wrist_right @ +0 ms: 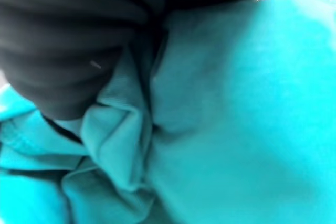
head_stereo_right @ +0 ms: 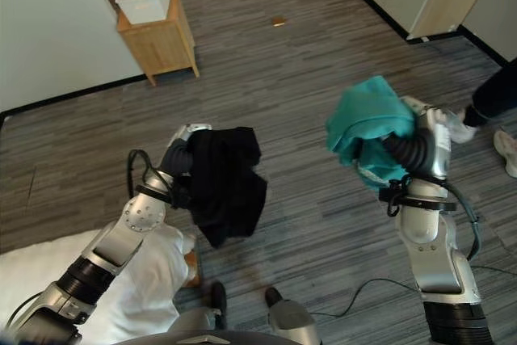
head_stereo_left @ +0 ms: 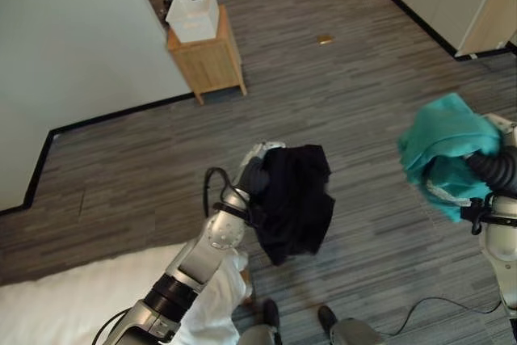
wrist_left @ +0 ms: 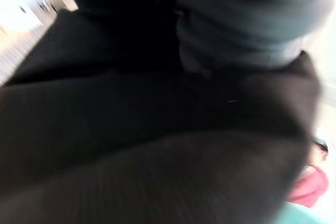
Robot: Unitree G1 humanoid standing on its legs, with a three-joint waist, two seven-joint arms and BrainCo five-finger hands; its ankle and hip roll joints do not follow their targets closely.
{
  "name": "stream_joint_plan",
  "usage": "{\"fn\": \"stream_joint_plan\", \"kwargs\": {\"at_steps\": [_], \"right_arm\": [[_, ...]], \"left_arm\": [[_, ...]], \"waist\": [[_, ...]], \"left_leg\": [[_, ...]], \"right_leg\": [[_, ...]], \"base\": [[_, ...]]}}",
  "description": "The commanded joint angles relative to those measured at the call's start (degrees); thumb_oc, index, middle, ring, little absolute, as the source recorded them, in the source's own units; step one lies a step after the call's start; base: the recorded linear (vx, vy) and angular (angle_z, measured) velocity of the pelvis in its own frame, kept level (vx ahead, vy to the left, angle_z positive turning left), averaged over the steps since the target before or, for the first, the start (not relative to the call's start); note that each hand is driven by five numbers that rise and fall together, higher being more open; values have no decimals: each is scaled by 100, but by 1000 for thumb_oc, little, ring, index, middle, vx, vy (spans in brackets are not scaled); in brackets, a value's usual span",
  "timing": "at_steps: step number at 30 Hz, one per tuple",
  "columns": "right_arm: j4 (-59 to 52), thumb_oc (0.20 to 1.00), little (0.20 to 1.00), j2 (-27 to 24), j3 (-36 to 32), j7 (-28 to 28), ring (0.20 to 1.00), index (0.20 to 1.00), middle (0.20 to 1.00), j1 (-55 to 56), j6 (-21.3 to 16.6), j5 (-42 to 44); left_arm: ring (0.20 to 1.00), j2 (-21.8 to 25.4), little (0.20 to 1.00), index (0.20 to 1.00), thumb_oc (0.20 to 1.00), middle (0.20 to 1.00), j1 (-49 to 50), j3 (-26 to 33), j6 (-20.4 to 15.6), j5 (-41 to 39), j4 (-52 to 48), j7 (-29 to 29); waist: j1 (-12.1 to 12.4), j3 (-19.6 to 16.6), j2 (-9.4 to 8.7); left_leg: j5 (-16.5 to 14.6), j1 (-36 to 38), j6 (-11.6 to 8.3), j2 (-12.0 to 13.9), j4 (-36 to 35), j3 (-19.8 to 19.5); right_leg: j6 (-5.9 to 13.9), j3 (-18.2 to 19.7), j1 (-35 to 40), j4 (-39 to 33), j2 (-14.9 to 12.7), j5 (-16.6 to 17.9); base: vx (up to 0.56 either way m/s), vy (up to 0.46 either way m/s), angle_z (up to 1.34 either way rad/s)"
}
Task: Pick up bed clothes into laundry basket.
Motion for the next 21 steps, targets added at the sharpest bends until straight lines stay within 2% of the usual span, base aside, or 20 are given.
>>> {"fn": "stream_joint_plan", "kwargs": {"at_steps": [1, 4, 5, 6, 7, 8, 10, 11, 12, 13, 14, 15, 16, 18, 19, 20, 21], "right_arm": [[-712, 200, 200, -303, -140, 170, 200, 200, 200, -757, -463, 40], [-652, 200, 200, -273, 46, 287, 200, 200, 200, -815, -381, -19], [-578, 200, 200, -223, 106, 348, 200, 200, 200, -827, -326, -68], [-559, 200, 200, -170, 161, 345, 200, 200, 200, -817, -322, -127], [-556, 200, 200, -155, 172, 338, 200, 200, 200, -814, -324, -138], [-403, 200, 200, 42, 197, 399, 200, 200, 200, -578, -277, -159], [-312, 200, 200, 141, 222, 439, 200, 200, 200, -457, -224, -265], [-311, 200, 200, 161, 227, 439, 200, 200, 200, -446, -225, -272], [-245, 200, 200, 184, 263, 448, 200, 200, 200, -440, -165, -426], [-194, 200, 200, 225, 269, 477, 200, 200, 200, -457, -136, -477], [-233, 200, 200, 266, 268, 491, 200, 200, 200, -488, -118, -569], [-230, 200, 200, 294, 277, 484, 200, 200, 200, -518, -86, -651], [-279, 200, 200, 319, 286, 498, 200, 200, 200, -525, -61, -725], [-386, 200, 200, 347, 278, 436, 200, 200, 200, -484, -49, -819], [-433, 200, 200, 336, 240, 412, 200, 200, 200, -437, -34, -860], [-441, 200, 200, 287, 200, 338, 200, 200, 200, -409, -6, -952], [-417, 200, 200, 215, 182, 273, 200, 200, 200, -439, 40, -1051]], "left_arm": [[200, 10, 200, 200, 200, 200, -850, 322, -149, 236, -43, 209], [200, 33, 200, 200, 200, 200, -1063, 301, -98, 300, 70, 221], [200, 84, 200, 200, 200, 200, -1030, 299, -82, 285, 81, 169], [200, 145, 200, 200, 200, 200, -992, 343, -72, 272, 39, 176], [200, 161, 200, 200, 200, 200, -974, 343, -66, 269, 24, 174], [200, 278, 200, 200, 200, 200, -933, 294, -69, 277, -66, 61], [200, 357, 200, 200, 200, 200, -904, 231, -74, 262, -180, -26], [200, 374, 200, 200, 200, 200, -886, 223, -69, 259, -193, -32], [200, 433, 200, 200, 200, 200, -779, 187, -100, 271, -349, -112], [200, 456, 200, 200, 200, 200, -746, 196, -92, 267, -375, -131], [200, 487, 200, 200, 200, 200, -735, 226, -82, 255, -451, -124], [200, 453, 200, 200, 200, 200, -762, 205, -64, 219, -470, -111], [200, 408, 200, 200, 200, 200, -791, 181, -55, 180, -491, -105], [200, 271, 200, 200, 200, 200, -924, 85, -32, 104, -424, -68], [200, 175, 200, 200, 200, 200, -1021, 1, -31, 79, -367, -75], [200, 58, 200, 200, 200, 200, -1113, -109, -33, 59, -258, -70], [200, -71, 200, 200, 200, 200, -1268, -192, -53, 33, -149, -31]], "waist": [[537, 259, -76], [809, 326, -168], [880, 254, -223], [993, 201, -263], [1010, 203, -279], [1151, 47, -538], [1193, -105, -796], [1197, -116, -815], [1211, -261, -1071], [1186, -308, -1113], [1113, -319, -1128], [1013, -323, -1105], [894, -324, -1020], [683, -271, -791], [584, -231, -602], [477, -183, -438], [326, -110, -286]], "left_leg": [[88, -206, 125, -286, -792, 192], [302, -775, 106, -319, -1345, 543], [236, -705, 201, -283, -1460, 641], [319, -683, 264, -303, -1455, 606], [316, -665, 270, -298, -1460, 624], [541, -498, 423, -374, -1427, 566], [453, -280, 504, -498, -1417, 606], [448, -271, 506, -500, -1425, 609], [231, -41, 598, -704, -1421, 632], [203, 96, 571, -712, -1452, 600], [134, 189, 497, -642, -1463, 523], [14, 393, 467, -614, -1477, 374], [-24, 492, 454, -560, -1482, 274], [-94, 739, 502, -519, -1499, 36], [-197, 941, 507, -403, -1517, -74], [-374, 1188, 436, -290, -1529, -225], [-546, 1388, 341, -137, -1534, -446]], "right_leg": [[539, 288, 460, -297, -98, -408], [437, 556, 1015, -283, 118, -711], [386, 607, 1125, -259, 194, -823], [341, 666, 1261, -223, 293, -860], [339, 686, 1269, -217, 289, -863], [283, 693, 1451, -175, 436, -821], [533, 568, 1468, 104, 594, -535], [538, 566, 1462, 125, 594, -545], [1126, 475, 1500, 764, 772, -51], [1458, 539, 1424, 1052, 982, 296], [1459, 408, 1272, 1362, 1172, 451], [1459, 324, 1053, 1618, 1262, 439], [1459, 254, 842, 1658, 1242, 310], [1459, 468, 328, 1463, 1114, -111], [1250, 426, -20, 1284, 1026, -556], [995, 308, -428, 1080, 808, -698], [901, 57, -890, 816, 476, -553]], "base": [[428, -147, 33], [501, -135, -14], [583, -103, -29], [394, -55, -58], [618, -116, -133], [572, -140, -139], [532, -110, -67], [479, -36, -16], [484, -41, -11], [617, -118, 6], [529, -154, 18], [517, -110, 25], [520, -5, 20], [503, 121, 55], [579, 75, 53], [569, -72, 43], [583, -188, 48]]}}
